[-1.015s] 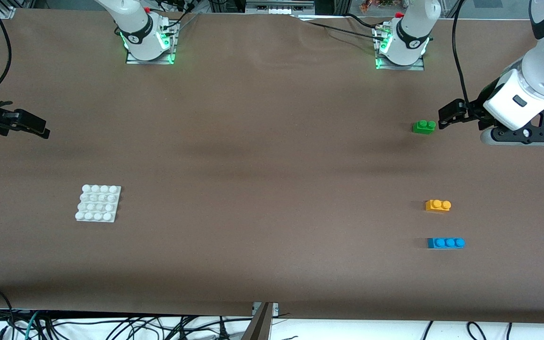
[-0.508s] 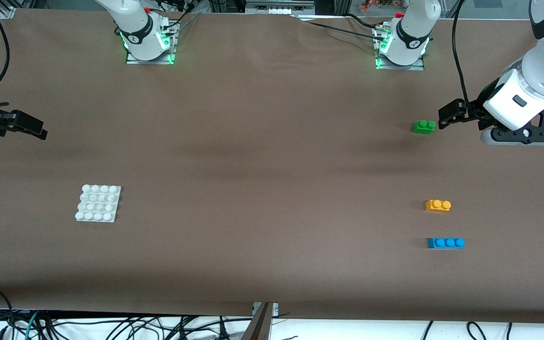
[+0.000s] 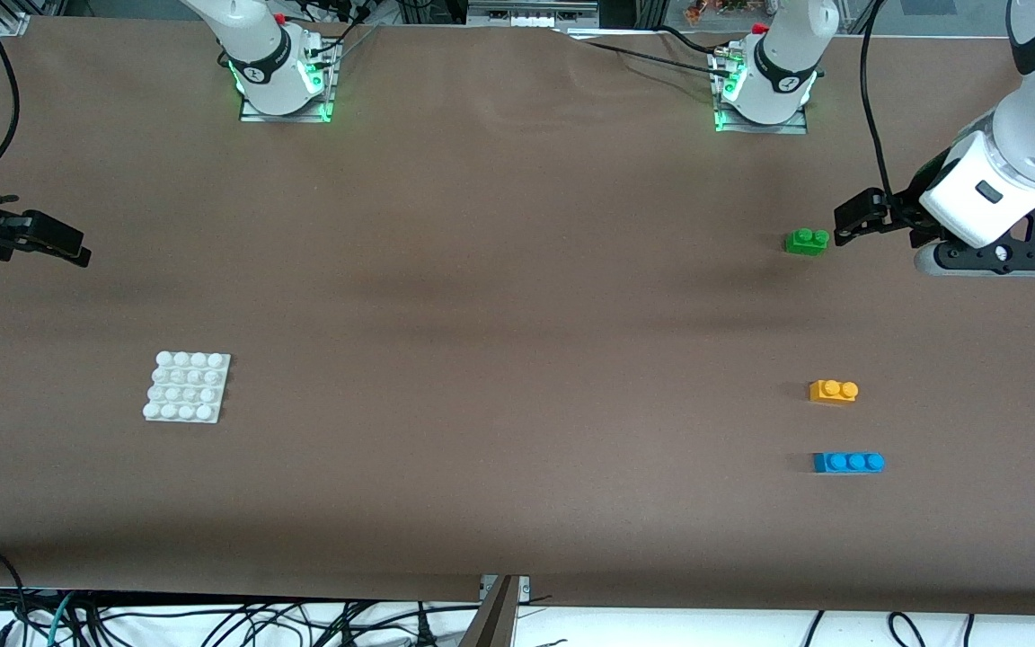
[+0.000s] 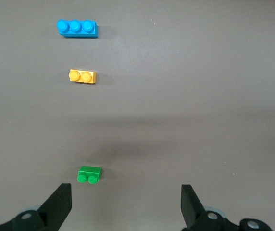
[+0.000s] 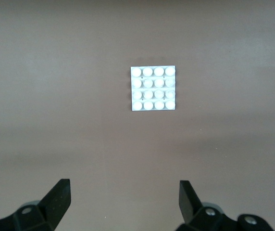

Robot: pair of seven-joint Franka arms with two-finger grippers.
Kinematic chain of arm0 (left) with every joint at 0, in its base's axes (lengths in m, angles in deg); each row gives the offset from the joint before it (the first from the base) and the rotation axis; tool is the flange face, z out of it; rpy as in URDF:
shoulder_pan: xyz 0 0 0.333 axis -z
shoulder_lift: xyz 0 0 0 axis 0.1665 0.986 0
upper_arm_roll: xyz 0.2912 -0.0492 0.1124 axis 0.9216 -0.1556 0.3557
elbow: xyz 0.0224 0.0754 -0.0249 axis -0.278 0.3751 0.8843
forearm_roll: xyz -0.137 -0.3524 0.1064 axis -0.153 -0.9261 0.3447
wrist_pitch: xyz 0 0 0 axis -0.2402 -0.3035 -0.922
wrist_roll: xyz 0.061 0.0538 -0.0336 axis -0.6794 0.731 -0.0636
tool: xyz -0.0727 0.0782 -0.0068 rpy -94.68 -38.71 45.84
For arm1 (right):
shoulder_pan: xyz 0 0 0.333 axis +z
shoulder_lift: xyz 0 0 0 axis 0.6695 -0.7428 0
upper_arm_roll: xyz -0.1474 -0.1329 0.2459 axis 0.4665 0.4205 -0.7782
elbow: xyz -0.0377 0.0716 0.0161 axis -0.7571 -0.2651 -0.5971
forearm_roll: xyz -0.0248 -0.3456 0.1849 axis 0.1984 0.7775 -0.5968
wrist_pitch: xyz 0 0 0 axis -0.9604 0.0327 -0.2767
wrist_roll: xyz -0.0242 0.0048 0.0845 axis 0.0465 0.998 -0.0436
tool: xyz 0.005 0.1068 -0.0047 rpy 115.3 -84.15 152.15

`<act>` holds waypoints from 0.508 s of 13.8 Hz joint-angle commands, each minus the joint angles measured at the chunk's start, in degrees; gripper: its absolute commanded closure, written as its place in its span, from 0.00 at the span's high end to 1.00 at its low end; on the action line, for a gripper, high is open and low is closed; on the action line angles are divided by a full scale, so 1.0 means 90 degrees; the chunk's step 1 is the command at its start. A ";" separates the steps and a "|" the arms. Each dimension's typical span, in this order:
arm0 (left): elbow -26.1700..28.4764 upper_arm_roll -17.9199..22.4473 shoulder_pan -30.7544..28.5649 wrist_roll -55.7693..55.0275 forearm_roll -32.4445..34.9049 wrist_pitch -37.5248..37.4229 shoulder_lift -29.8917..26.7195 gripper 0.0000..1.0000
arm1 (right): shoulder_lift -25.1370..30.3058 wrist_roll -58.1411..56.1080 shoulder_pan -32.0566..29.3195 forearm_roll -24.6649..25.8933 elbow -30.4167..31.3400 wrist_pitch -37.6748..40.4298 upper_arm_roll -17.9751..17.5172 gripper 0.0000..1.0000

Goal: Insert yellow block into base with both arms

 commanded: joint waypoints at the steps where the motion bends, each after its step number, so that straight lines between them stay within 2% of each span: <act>1: -0.0186 -0.0039 0.0005 -0.0031 0.0123 -0.0147 0.0058 1.00 | -0.0010 0.0016 -0.0029 0.0039 -0.0041 -0.0016 -0.0041 1.00; 7: -0.0186 -0.0010 0.0014 -0.0002 0.0113 -0.0147 0.0058 1.00 | -0.0020 0.0016 -0.0019 0.0059 -0.0041 -0.0026 -0.0041 1.00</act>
